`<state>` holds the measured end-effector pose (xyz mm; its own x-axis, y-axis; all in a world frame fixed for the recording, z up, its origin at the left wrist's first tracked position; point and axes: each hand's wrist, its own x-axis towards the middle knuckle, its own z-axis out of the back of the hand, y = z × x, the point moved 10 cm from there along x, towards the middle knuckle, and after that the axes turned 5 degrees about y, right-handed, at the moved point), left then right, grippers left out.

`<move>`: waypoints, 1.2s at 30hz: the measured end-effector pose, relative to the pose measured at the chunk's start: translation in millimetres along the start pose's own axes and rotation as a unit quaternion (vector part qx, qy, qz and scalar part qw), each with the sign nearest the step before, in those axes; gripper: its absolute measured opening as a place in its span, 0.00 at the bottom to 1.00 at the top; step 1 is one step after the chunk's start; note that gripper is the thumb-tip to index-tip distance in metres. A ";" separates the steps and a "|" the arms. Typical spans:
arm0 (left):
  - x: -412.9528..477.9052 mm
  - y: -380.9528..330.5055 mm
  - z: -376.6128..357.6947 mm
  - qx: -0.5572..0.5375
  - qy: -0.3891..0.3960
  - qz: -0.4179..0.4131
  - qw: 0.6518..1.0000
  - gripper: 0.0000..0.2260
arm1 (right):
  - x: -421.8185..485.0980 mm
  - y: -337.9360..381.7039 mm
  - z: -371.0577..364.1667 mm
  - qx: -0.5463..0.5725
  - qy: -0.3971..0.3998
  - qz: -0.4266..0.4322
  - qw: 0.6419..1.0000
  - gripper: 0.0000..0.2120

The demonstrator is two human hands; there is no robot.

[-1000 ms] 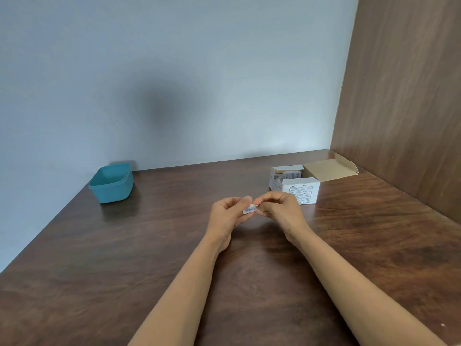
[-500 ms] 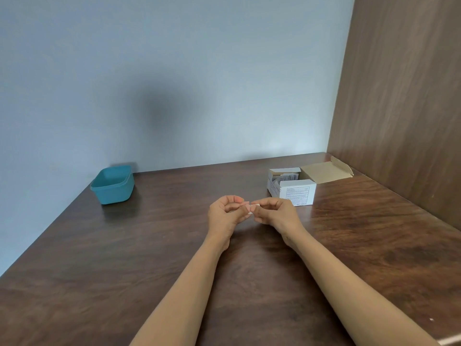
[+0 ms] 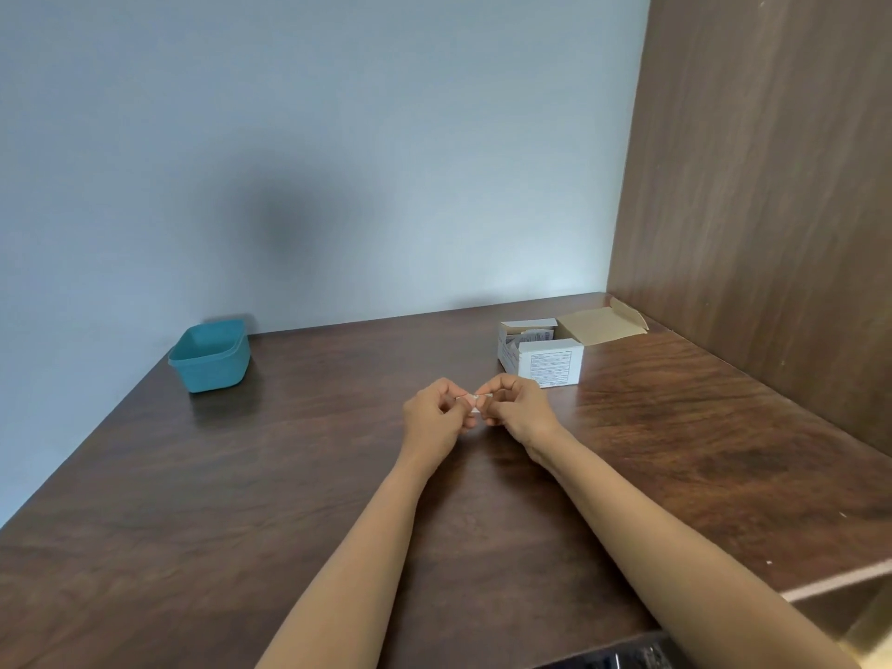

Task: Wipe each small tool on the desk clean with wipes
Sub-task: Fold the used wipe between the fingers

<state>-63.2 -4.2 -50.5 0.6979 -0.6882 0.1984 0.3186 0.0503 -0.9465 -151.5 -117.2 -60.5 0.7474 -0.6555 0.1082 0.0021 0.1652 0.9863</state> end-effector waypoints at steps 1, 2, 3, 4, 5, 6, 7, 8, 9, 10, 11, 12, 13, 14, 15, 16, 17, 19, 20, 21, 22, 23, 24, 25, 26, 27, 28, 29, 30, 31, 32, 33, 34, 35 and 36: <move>-2.3 -0.4 0.2 0.015 -0.002 -0.003 1.000 0.07 | -2.3 -0.2 -0.2 -0.009 0.003 0.004 1.000 0.09; -5.0 -0.9 -1.2 0.028 0.001 -0.006 1.000 0.08 | -5.4 -1.2 1.0 -0.012 0.004 0.006 1.000 0.09; -8.1 -2.0 -2.9 0.038 0.004 -0.007 0.999 0.08 | -9.4 -1.8 2.5 -0.010 0.007 0.006 1.000 0.10; -11.3 -3.9 -4.6 0.042 0.008 -0.007 0.999 0.09 | -13.5 -1.4 4.4 -0.008 0.010 0.005 1.000 0.10; -15.0 -5.6 -8.3 0.039 0.015 -0.005 0.999 0.09 | -19.0 -0.9 8.3 -0.003 0.011 0.002 1.000 0.09; -18.8 -8.2 -12.2 0.030 0.026 0.000 0.999 0.09 | -25.0 1.0 12.3 0.007 0.015 -0.001 1.000 0.08; -23.7 -11.1 -18.1 0.014 0.043 0.008 0.999 0.09 | -32.8 2.7 17.1 0.023 0.019 -0.006 1.000 0.08; -29.3 -14.9 -24.4 -0.007 0.064 0.016 0.998 0.08 | -41.3 3.6 22.6 0.043 0.025 -0.014 0.999 0.07; -35.3 -19.6 -31.1 -0.028 0.088 0.021 0.995 0.08 | -51.0 4.8 28.3 0.064 0.030 -0.021 0.997 0.07; -42.1 -24.5 -40.3 -0.043 0.119 0.026 0.992 0.07 | -62.5 4.3 36.2 0.085 0.031 -0.029 0.995 0.08; -49.2 -29.6 -49.1 -0.051 0.149 0.029 0.987 0.07 | -74.7 3.6 43.8 0.108 0.032 -0.037 0.993 0.08; -57.4 -33.8 -60.0 -0.054 0.180 0.033 0.982 0.07 | -88.6 2.3 52.2 0.131 0.031 -0.044 0.990 0.08; -65.9 -37.1 -70.3 -0.055 0.207 0.037 0.976 0.07 | -103.0 0.3 60.1 0.153 0.030 -0.052 0.986 0.08; -73.9 -40.2 -78.9 -0.053 0.225 0.040 0.972 0.07 | -117.0 -1.3 67.3 0.171 0.029 -0.060 0.983 0.07; -82.3 -42.8 -88.0 -0.049 0.238 0.043 0.969 0.06 | -131.3 -3.5 75.8 0.183 0.026 -0.066 0.981 0.08; -89.6 -46.1 -94.9 -0.044 0.245 0.042 0.968 0.06 | -144.7 -4.3 83.5 0.190 0.025 -0.069 0.979 0.09; -97.4 -50.2 -102.6 -0.040 0.250 0.037 0.967 0.06 | -158.0 -5.2 91.9 0.196 0.022 -0.070 0.978 0.10; -111.9 -59.7 -113.9 -0.035 0.252 0.022 0.967 0.06 | -182.9 -3.7 103.9 0.206 0.026 -0.067 0.976 0.12; -120.0 -64.2 -121.7 -0.034 0.256 0.015 0.966 0.06 | -196.4 -2.7 109.4 0.208 0.029 -0.066 0.976 0.13; -128.1 -68.9 -128.8 -0.030 0.260 0.005 0.965 0.05 | -208.2 -1.2 113.2 0.208 0.032 -0.065 0.976 0.15; -137.3 -73.3 -138.7 -0.025 0.268 -0.006 0.963 0.05 | -221.2 -1.3 119.1 0.207 0.025 -0.067 0.976 0.16; -146.9 -77.8 -148.1 -0.024 0.278 -0.015 0.960 0.04 | -233.1 -2.7 126.7 0.203 0.009 -0.069 0.977 0.17; -155.6 -80.5 -157.5 -0.029 0.291 -0.020 0.956 0.04 | -243.1 -4.5 136.5 0.192 -0.019 -0.068 0.979 0.16; -165.7 -81.1 -171.1 -0.034 0.312 -0.018 0.949 0.04 | -255.2 -9.6 150.6 0.172 -0.058 -0.069 0.981 0.14; -175.3 -81.0 -183.8 -0.036 0.334 -0.017 0.942 0.04 | -267.1 -15.7 164.0 0.151 -0.094 -0.074 0.981 0.14; -186.6 -80.7 -197.1 -0.034 0.357 -0.020 0.933 0.04 | -279.9 -22.6 175.9 0.136 -0.119 -0.079 0.980 0.13; -194.3 -80.4 -207.0 -0.010 0.367 -0.039 0.930 0.04 | -292.1 -32.0 185.2 0.134 -0.139 -0.091 0.977 0.13; -198.1 -81.9 -213.2 0.040 0.360 -0.084 0.928 0.04 | -302.9 -45.4 191.5 0.147 -0.157 -0.109 0.971 0.12; -199.7 -85.2 -217.9 0.104 0.341 -0.146 0.923 0.05 | -311.1 -62.5 196.7 0.176 -0.176 -0.133 0.959 0.11; -208.8 -87.7 -229.1 0.155 0.324 -0.201 0.911 0.06 | -327.8 -86.5 206.3 0.216 -0.204 -0.161 0.941 0.09; -213.0 -89.3 -232.9 0.188 0.303 -0.239 0.903 0.07 | -337.4 -108.2 209.7 0.257 -0.218 -0.185 0.923 0.08; -215.3 -87.4 -233.1 0.199 0.291 -0.258 0.900 0.08 | -343.2 -128.9 208.3 0.296 -0.218 -0.209 0.906 0.08; -216.8 -82.4 -234.8 0.202 0.289 -0.261 0.898 0.07 | -348.0 -149.8 206.8 0.325 -0.217 -0.236 0.890 0.09; -222.3 -71.1 -243.6 0.195 0.303 -0.253 0.898 0.07 | -357.4 -171.4 208.3 0.341 -0.220 -0.267 0.874 0.10; -229.3 -56.2 -254.9 0.187 0.333 -0.231 0.895 0.06 | -366.2 -193.6 212.8 0.346 -0.225 -0.296 0.861 0.09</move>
<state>-404.6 -33.7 -107.7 -0.0604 -0.9704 0.2338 0.7533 -0.1980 -0.6272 -566.9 -65.9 -264.5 0.4178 -0.7189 -0.5556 -0.2194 -0.6733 0.7061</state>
